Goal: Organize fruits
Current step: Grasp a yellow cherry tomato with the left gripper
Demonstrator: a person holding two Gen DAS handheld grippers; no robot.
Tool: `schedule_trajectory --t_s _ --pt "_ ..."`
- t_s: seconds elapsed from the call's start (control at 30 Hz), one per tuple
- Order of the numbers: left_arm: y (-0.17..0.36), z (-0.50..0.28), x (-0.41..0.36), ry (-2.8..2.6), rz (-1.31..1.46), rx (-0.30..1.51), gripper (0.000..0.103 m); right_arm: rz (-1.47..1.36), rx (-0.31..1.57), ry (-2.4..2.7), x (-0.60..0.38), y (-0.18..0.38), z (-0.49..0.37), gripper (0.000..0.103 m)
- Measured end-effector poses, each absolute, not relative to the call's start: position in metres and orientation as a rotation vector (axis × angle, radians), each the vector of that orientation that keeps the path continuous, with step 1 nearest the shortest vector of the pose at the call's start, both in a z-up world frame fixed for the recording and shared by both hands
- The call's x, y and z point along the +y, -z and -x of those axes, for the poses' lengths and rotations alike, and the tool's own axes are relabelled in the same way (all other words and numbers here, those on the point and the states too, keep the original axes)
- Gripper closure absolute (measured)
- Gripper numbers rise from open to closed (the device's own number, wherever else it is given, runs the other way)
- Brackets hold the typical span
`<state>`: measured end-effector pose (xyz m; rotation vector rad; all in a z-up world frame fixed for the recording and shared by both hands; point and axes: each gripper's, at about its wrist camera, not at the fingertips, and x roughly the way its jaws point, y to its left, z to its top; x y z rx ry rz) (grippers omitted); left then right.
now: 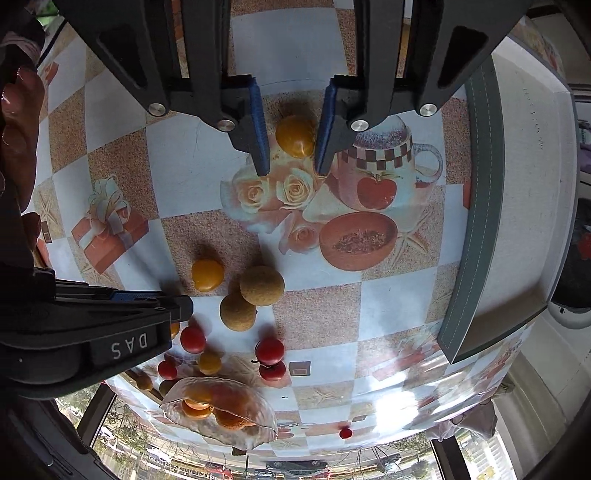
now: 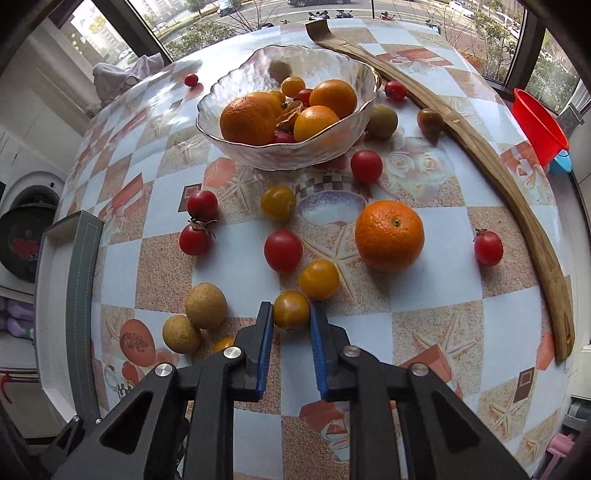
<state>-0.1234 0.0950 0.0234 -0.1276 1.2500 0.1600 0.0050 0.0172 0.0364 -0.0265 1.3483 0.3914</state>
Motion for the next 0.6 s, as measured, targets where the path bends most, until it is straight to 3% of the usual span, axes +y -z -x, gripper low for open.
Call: schedule_trajectory --t_s 0.2,0.6 --pt "-0.025 0.129 0.113 -0.107 0.289 1.264 0.081 -0.064 1.376 -0.435 -0.006 -0.04 0.005 0.081" --pt "-0.037 0.135 0.118 -0.079 0.276 1.272 0.081 -0.115 1.413 -0.452 -0.035 -0.047 0.029 0.081"
